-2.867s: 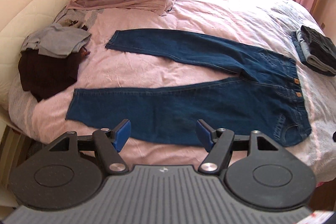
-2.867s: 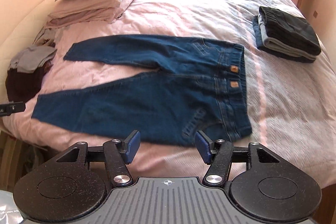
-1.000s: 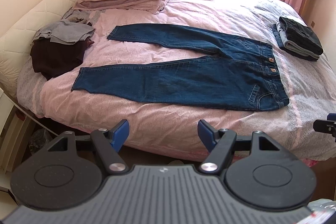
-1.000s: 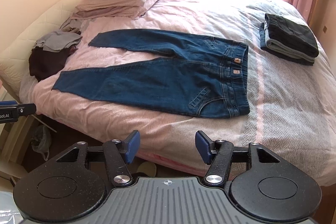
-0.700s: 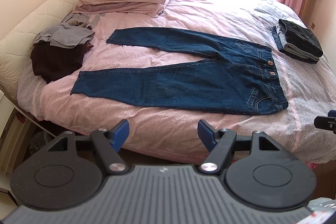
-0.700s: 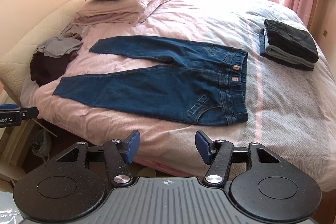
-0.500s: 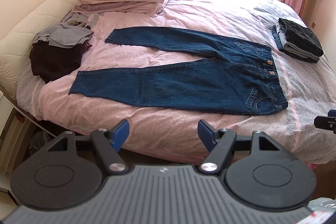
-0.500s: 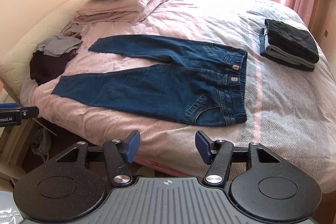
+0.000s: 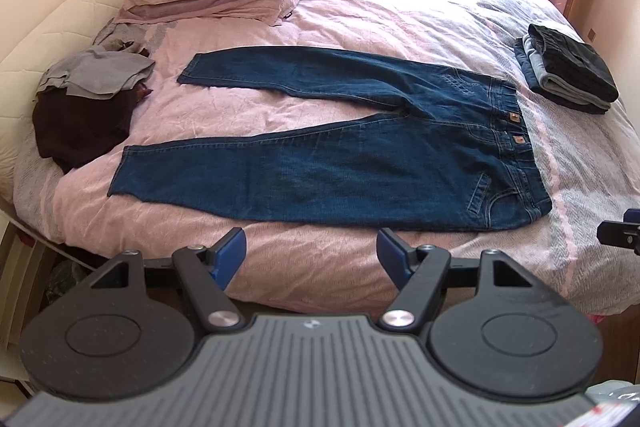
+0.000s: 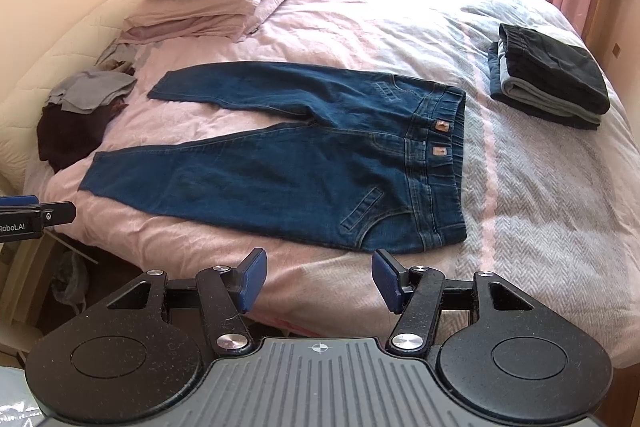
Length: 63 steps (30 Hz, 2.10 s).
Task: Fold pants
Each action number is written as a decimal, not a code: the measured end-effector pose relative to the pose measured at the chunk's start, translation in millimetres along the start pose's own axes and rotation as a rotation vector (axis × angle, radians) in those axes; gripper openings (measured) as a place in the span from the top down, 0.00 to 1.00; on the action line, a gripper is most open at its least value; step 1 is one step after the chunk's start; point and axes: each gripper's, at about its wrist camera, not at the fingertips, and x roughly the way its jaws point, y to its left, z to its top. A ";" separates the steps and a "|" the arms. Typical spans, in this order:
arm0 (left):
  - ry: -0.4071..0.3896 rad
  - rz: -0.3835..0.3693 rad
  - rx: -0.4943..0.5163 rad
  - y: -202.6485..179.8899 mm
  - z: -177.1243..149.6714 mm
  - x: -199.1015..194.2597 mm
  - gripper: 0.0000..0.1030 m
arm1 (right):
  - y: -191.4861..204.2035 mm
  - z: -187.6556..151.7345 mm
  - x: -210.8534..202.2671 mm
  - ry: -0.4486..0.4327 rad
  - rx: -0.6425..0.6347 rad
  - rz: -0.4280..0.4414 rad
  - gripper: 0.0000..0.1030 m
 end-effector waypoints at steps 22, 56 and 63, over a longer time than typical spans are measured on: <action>0.036 -0.181 0.195 74.3 210.1 248.8 0.34 | -37.8 170.4 196.0 -0.043 0.216 -0.057 0.46; 0.131 -0.461 0.800 71.1 378.2 627.3 0.57 | -146.7 311.9 510.4 0.159 -0.280 -0.080 0.47; 0.078 -0.442 0.931 58.6 356.9 613.3 0.94 | -138.9 301.1 505.3 0.172 -0.369 -0.097 0.88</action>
